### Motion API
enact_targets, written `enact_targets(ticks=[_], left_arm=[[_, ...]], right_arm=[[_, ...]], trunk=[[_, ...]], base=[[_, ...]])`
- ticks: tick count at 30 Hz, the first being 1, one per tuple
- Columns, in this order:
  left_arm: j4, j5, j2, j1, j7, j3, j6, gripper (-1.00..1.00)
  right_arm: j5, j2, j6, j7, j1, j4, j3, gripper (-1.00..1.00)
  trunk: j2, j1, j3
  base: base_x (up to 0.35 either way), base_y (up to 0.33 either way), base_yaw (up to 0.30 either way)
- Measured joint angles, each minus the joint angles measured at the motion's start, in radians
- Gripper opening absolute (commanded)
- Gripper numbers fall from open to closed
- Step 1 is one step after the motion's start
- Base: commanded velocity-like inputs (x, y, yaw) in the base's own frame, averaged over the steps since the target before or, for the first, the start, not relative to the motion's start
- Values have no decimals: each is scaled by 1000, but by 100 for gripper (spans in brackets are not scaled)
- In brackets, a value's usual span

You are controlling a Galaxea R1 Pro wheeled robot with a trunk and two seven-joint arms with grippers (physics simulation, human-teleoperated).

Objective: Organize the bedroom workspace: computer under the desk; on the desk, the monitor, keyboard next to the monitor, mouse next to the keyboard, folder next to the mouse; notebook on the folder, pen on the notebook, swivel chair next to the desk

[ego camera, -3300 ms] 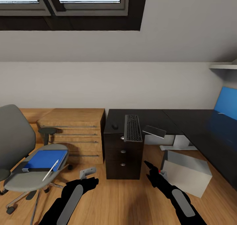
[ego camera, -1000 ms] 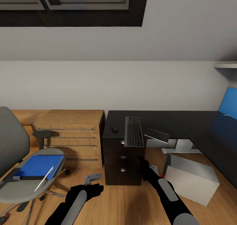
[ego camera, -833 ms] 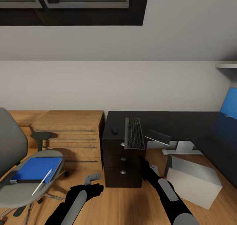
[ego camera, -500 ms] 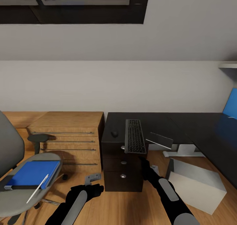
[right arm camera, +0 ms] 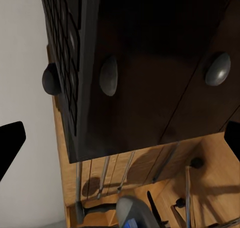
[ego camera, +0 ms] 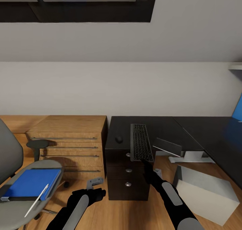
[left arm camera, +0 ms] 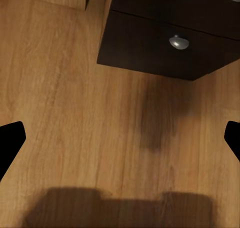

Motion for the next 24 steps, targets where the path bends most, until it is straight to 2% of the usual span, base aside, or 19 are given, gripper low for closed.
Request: enact_targets(ticks=[9, 19, 24], left_arm=[[0, 0, -1, 0, 0, 0, 0, 100], [0, 0, -3, 0, 0, -4, 0, 100], [0, 1, -3, 0, -1, -5, 0, 100]], right_arm=[[2, 0, -1, -1, 0, 0, -2, 100], [4, -2, -1, -1, 0, 0, -5, 100], [3, -4, -1, -1, 0, 0, -5, 100]], trunk=[[0, 0, 0], [0, 0, 0], [0, 0, 0]], base=[[106, 2, 0], [23, 0, 0], [156, 0, 0]])
